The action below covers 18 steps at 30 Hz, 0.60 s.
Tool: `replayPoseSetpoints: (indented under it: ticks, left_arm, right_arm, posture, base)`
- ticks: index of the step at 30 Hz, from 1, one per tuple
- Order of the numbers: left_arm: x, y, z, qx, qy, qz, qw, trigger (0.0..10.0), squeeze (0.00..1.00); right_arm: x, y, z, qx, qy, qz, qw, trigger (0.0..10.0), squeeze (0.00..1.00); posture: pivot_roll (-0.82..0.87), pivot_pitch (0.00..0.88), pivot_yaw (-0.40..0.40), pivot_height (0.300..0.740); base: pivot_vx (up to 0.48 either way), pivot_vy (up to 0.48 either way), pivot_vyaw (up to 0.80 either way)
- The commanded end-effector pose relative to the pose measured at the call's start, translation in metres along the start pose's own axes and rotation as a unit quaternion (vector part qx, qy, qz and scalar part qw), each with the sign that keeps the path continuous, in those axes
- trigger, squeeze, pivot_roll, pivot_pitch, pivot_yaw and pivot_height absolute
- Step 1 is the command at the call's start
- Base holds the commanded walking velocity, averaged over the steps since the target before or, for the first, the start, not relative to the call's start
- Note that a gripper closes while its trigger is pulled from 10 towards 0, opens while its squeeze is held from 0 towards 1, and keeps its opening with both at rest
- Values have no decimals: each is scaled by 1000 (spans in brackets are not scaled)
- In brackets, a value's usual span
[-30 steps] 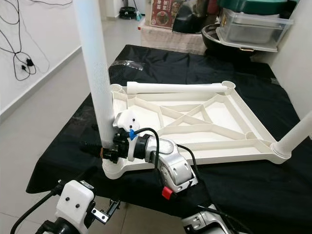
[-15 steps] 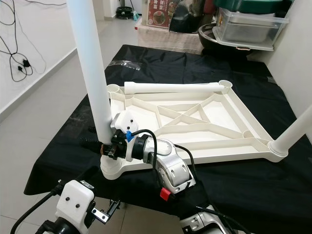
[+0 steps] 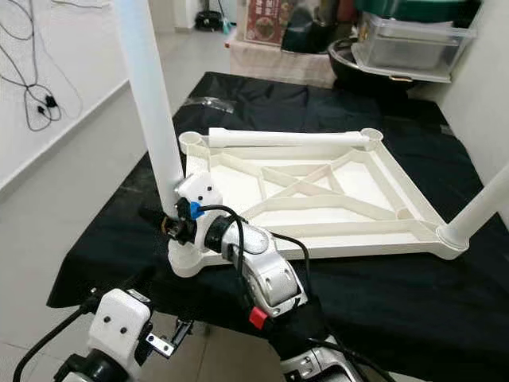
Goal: Building children table
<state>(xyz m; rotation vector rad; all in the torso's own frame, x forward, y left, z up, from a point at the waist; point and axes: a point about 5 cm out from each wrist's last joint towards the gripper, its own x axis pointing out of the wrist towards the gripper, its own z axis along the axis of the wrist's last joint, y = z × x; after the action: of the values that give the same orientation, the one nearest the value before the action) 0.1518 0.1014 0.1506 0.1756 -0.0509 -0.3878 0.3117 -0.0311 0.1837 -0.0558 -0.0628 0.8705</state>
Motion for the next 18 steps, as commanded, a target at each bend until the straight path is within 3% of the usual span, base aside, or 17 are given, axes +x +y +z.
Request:
replayPoseSetpoints:
  ticks: [1, 2, 3, 4, 5, 7, 8, 10, 11, 13, 14, 16, 18]
  left_arm:
    - [-1, 0, 0, 7, 2, 0, 1000, 10000, 0]
    - [-1, 0, 0, 8, 2, 0, 1000, 10000, 0]
    - [-1, 0, 0, 8, 2, 0, 1000, 10000, 0]
    - [-1, 0, 0, 8, 2, 0, 1000, 10000, 0]
    - [-1, 0, 0, 8, 2, 0, 1000, 10000, 0]
    - [-1, 0, 0, 10, 1, -1, 1000, 10000, 0]
    - [-1, 0, 0, 10, 1, -1, 1000, 10000, 0]
    - [0, 1, 0, 10, 0, 0, 1000, 10000, 0]
    - [0, 1, 0, 10, 0, 0, 1000, 10000, 0]
    - [0, 1, 0, 12, 1, 0, 1000, 10000, 0]
    - [0, 1, 0, 12, 1, 0, 1000, 10000, 0]
    - [0, 0, -1, 12, 1, -2, 1000, 10000, 0]
    - [0, 0, -1, 12, 1, -2, 1000, 10000, 0]
  right_arm:
    - [-9, -26, -20, -4, 58, -126, 990, 0, 0]
    - [-14, -39, -23, 2, 67, -212, 975, 0, 0]
    - [-14, -39, -23, 2, 67, -212, 975, 0, 0]
    - [-20, -48, -25, 8, 77, -281, 957, 0, 0]
    - [-20, -48, -25, 8, 77, -281, 957, 0, 0]
    - [-31, -59, -28, 22, 90, -378, 921, 0, 0]
    - [-31, -59, -28, 22, 90, -378, 921, 0, 0]
    - [-46, -67, -27, 31, 89, -481, 871, 0, 0]
    - [-46, -67, -27, 31, 89, -481, 871, 0, 0]
    - [-54, -68, -20, 26, 71, -551, 831, 0, 0]
    - [-54, -68, -20, 26, 71, -551, 831, 0, 0]
    - [-56, -66, -19, 33, 79, -597, 798, 0, 0]
    - [-56, -66, -19, 33, 79, -597, 798, 0, 0]
  posture:
    - [121, 96, -73, 740]
    - [120, 95, -71, 740]
    - [120, 95, -71, 740]
    - [119, 94, -73, 740]
    - [119, 94, -73, 740]
    - [120, 95, -73, 740]
    - [120, 95, -73, 740]
    - [122, 92, -73, 740]
    - [122, 92, -73, 740]
    - [122, 90, -71, 740]
    - [122, 90, -71, 740]
    - [124, 88, -72, 740]
    - [124, 88, -72, 740]
  base:
    - [0, 0, 0]
    - [0, 0, 0]
    - [0, 0, 0]
    - [0, 0, 0]
    - [0, 0, 0]
    - [0, 0, 0]
    - [0, 0, 0]
    - [0, 0, 0]
    - [0, 0, 0]
    - [0, 0, 0]
    - [0, 0, 0]
    - [0, 0, 0]
    - [0, 0, 0]
